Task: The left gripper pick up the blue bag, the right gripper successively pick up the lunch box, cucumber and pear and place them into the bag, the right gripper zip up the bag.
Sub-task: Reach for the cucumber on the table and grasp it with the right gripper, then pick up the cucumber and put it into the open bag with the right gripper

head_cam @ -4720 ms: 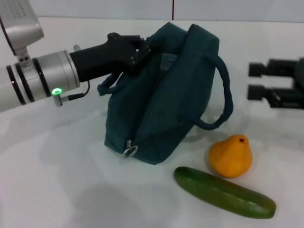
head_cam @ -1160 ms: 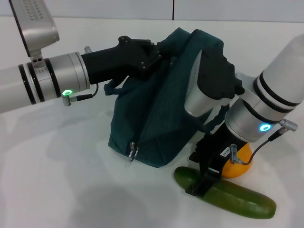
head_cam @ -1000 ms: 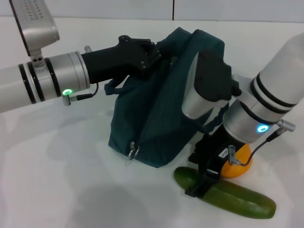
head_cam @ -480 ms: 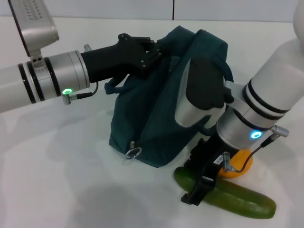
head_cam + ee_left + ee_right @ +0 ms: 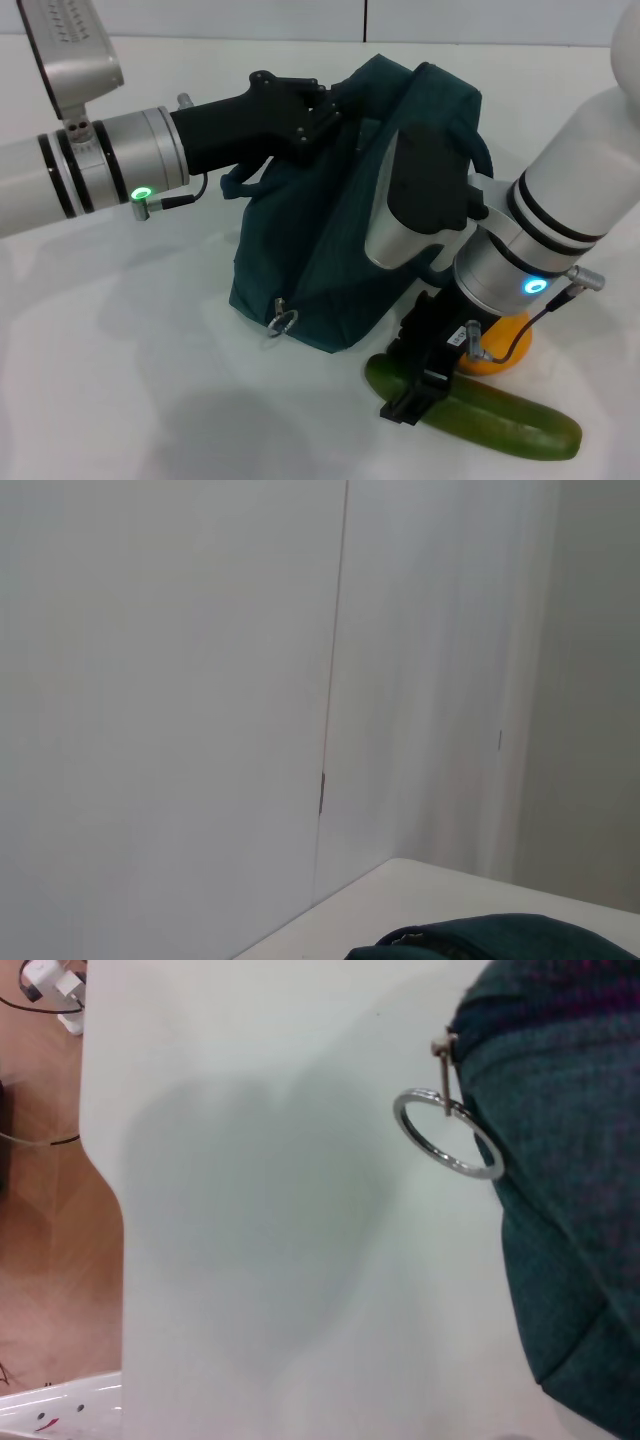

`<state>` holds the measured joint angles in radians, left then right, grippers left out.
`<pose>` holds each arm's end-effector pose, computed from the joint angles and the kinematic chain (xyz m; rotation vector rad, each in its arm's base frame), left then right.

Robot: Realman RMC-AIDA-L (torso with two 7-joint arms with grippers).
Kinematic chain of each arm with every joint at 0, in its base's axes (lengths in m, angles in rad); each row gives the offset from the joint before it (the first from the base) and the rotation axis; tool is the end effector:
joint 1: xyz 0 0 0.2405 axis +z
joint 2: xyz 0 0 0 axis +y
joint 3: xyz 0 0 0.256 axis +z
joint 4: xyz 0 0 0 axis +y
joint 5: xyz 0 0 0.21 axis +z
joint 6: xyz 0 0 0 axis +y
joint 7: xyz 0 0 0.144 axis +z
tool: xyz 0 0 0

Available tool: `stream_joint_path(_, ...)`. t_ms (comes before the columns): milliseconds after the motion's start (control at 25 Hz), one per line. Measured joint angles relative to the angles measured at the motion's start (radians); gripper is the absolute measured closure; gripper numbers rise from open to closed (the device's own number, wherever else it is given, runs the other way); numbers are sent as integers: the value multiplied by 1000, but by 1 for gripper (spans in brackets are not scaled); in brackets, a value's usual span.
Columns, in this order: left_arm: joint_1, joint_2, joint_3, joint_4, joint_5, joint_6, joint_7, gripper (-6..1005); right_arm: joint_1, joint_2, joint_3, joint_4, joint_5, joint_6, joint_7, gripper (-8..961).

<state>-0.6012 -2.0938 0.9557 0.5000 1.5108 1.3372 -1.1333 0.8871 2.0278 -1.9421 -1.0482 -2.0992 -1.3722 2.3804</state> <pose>-0.2121 0.3661 -0.0290 -2.5412 -0.3953 -0.9399 0.1093 0.3164 -0.1098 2.9688 -0.2831 0.6072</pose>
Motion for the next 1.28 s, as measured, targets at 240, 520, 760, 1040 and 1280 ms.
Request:
stream_joint_path(240,0,0,0,0,0,0,1,922,2,0,-1,1,0,7,1,249)
stream_joint_path(520,0,1,0,0,0,0,1,921,15,0,-3,16,8,8,11,321)
stream_joint_path(760,1,2,0,3,0,0,7,921,26,0,-3,34,27,10,11,382)
stream_joint_path(1040,10,4,0,11,-1,3,10,922,0,-2,69,11,35,-6,-4,413)
stream_joint_path(1280,17,5,0,12,-1,4,19,922,-85,-5,234,-28,49,-74,-102,421)
